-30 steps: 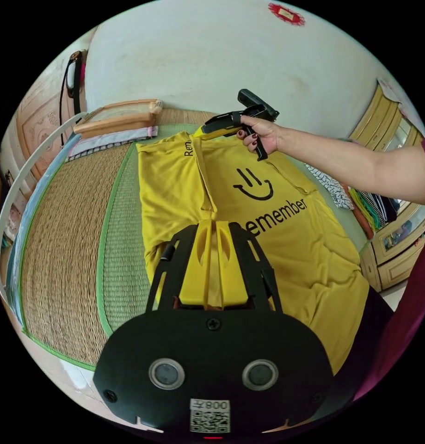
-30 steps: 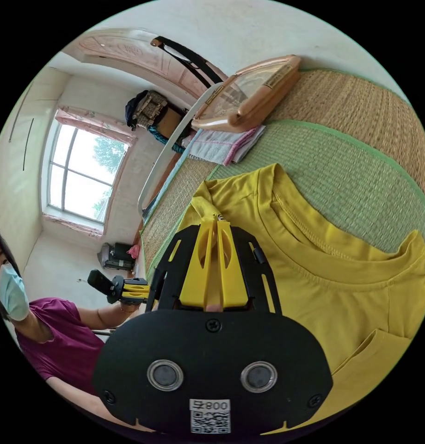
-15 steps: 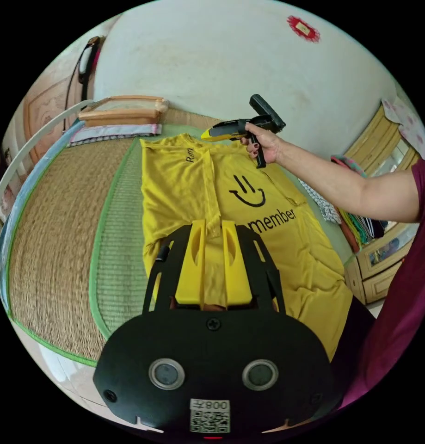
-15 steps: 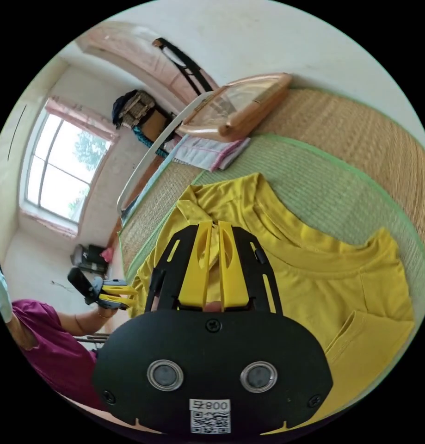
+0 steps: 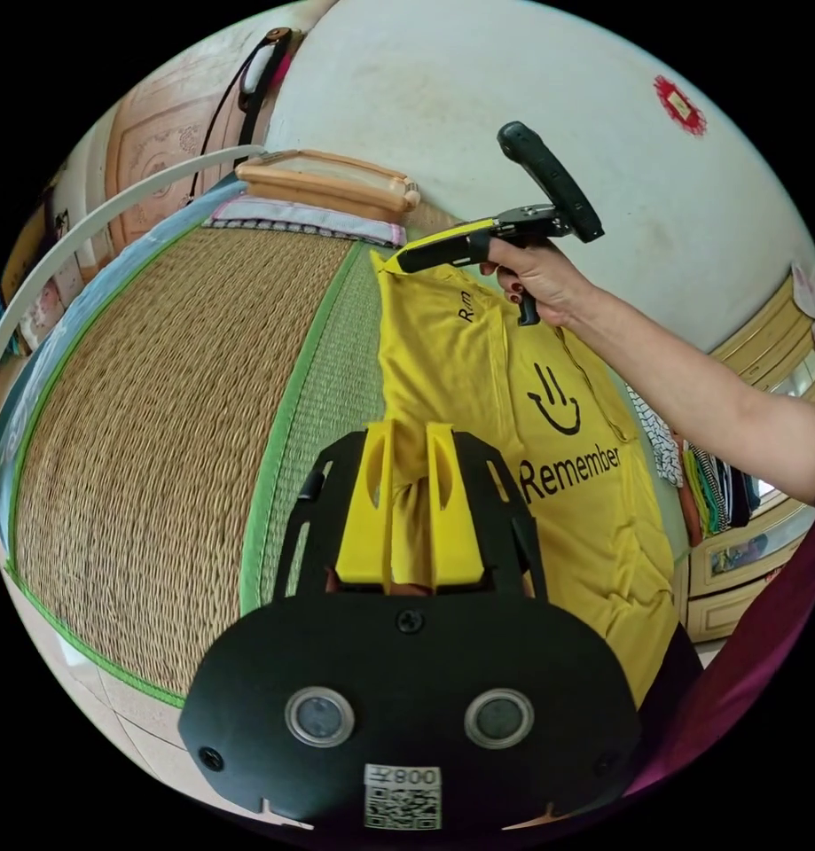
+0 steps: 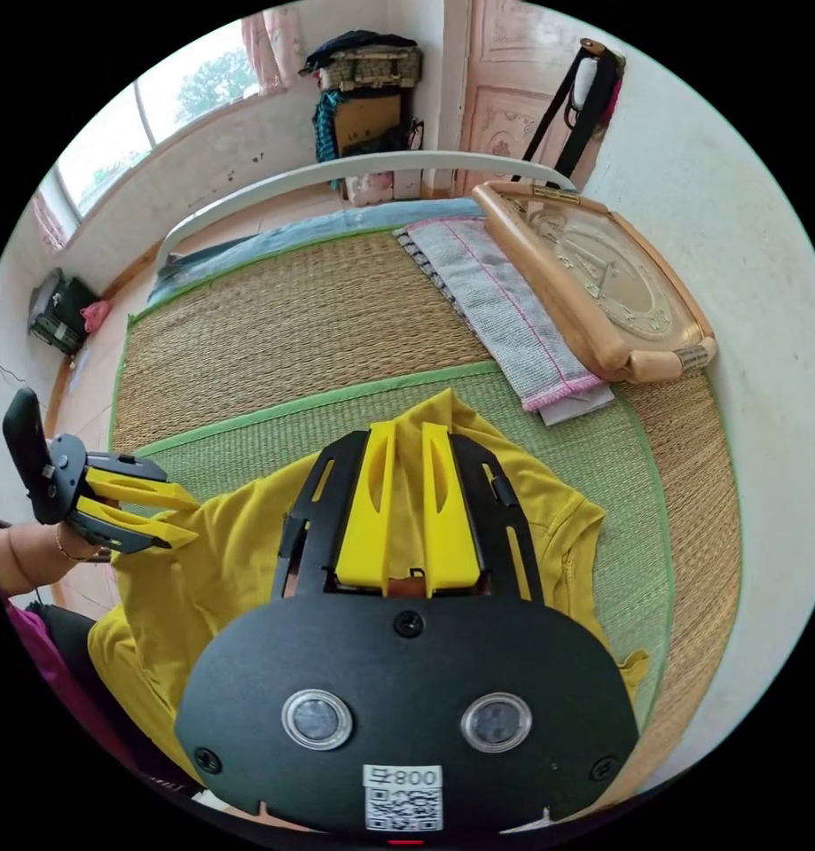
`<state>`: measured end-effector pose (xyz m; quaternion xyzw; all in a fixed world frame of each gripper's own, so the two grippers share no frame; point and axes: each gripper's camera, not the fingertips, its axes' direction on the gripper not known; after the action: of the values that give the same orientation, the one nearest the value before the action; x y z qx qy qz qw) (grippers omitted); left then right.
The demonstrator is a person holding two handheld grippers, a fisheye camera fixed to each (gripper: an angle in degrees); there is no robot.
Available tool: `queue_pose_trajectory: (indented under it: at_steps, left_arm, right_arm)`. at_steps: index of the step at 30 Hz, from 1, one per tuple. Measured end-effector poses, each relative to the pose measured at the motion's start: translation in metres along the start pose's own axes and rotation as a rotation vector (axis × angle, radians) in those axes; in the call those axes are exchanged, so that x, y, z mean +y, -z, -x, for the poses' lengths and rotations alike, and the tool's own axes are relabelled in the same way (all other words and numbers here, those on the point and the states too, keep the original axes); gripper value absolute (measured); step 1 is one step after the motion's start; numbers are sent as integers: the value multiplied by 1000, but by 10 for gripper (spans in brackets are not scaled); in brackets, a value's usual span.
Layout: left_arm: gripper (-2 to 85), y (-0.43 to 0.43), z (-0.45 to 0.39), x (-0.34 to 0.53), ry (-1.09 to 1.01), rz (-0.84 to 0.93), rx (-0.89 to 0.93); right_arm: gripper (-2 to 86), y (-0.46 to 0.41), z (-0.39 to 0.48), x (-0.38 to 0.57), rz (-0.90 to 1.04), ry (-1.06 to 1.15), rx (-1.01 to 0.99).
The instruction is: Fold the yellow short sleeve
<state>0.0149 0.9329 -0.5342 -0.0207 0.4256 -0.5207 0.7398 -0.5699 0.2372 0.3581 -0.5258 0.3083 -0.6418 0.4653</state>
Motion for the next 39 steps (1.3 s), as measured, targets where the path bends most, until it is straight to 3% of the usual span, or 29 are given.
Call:
queue_pose_trajectory:
  at_steps: [7, 15, 25, 31, 39]
  left_arm:
    - [20, -1, 31, 9, 3, 3, 36]
    - [11, 3, 58, 19, 3, -10, 42]
    - [12, 8, 86, 31, 3, -16, 54]
    - [11, 10, 96, 36, -3, -12, 51]
    - [11, 12, 105, 41, -9, -9, 46]
  right_arm:
    - [1, 1, -18, -15, -7, -50, -42]
    - [-2, 1, -97, -10, -81, -290, -317]
    - [6, -26, -128, 5, -197, -374, -460]
    - [31, -67, -121, -15, -69, -341, -343]
    - [26, -106, -138, -25, -21, -364, -463]
